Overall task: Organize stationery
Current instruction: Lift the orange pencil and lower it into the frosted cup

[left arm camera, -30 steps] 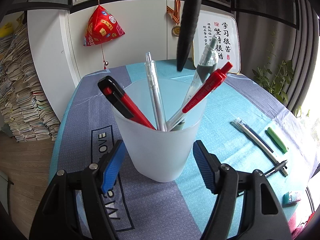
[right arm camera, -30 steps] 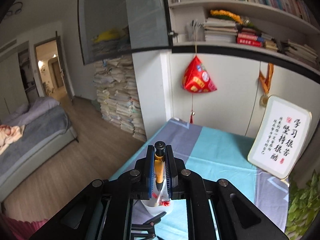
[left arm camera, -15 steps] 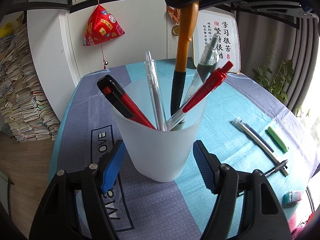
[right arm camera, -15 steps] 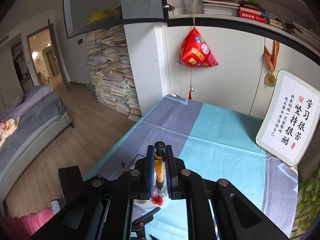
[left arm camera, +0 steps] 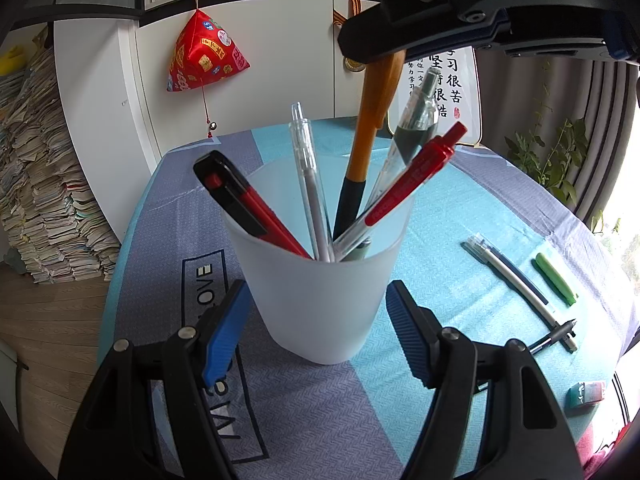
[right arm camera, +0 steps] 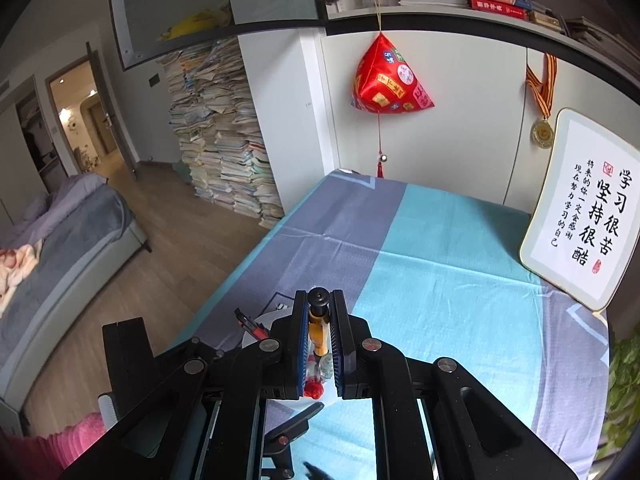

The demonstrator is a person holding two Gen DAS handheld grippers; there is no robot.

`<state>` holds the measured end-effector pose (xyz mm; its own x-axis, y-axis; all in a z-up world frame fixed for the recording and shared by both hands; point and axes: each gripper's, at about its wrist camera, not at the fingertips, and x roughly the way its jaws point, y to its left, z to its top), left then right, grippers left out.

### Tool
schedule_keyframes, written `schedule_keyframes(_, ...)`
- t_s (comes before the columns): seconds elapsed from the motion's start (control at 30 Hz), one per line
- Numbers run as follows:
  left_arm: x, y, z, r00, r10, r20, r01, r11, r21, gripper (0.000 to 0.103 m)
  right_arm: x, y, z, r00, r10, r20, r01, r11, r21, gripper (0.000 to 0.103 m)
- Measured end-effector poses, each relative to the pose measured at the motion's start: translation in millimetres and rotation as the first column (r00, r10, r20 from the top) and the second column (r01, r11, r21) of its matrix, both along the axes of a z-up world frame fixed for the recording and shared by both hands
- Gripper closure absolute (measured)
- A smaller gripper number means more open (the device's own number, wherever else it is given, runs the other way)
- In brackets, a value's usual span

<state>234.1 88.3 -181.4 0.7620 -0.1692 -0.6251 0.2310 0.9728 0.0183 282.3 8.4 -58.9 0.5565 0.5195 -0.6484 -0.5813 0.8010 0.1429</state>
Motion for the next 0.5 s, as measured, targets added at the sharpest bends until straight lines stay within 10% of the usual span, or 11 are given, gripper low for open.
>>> schedule_keyframes(0.5, -0.8, 0.5, -0.3, 1.0, 0.0, -0.001, 0.0, 1.0, 0.001, 0.033, -20.4, -27.1, 14.6, 0.999, -0.036, 0.032, 0.035, 0.999, 0.023, 0.092)
